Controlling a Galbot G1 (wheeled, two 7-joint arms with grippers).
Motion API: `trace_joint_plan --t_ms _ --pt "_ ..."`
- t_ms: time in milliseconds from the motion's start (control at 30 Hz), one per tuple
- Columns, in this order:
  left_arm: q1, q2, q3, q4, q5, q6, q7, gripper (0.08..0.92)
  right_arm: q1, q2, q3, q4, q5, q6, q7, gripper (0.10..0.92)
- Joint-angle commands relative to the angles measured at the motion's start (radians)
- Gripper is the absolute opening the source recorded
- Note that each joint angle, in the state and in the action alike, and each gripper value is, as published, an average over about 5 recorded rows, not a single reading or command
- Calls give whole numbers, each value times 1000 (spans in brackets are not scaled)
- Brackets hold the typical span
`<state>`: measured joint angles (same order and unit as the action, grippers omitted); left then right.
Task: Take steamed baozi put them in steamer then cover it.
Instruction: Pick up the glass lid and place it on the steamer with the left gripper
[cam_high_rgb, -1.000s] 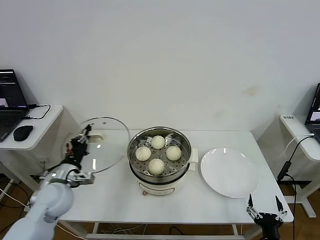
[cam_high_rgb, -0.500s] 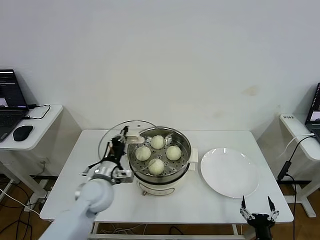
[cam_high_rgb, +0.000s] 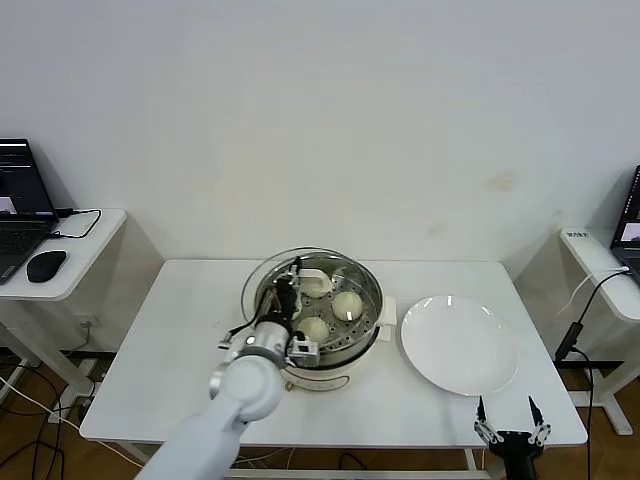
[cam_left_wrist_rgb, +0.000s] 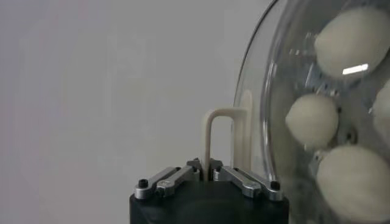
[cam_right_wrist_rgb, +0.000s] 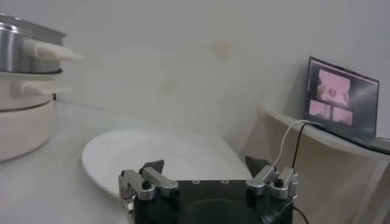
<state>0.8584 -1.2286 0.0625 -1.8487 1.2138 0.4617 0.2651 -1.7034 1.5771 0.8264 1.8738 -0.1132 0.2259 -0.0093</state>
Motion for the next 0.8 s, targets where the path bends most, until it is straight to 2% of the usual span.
trace_joint_plan --t_ms 33,800 --pt "-20 -112 51 68 107 8 24 148 -1 1 -3 -9 -7 4 0 823" --pt "-11 -124 -6 124 118 -23 4 148 -5 1 -13 -24 -19 14 -5 823"
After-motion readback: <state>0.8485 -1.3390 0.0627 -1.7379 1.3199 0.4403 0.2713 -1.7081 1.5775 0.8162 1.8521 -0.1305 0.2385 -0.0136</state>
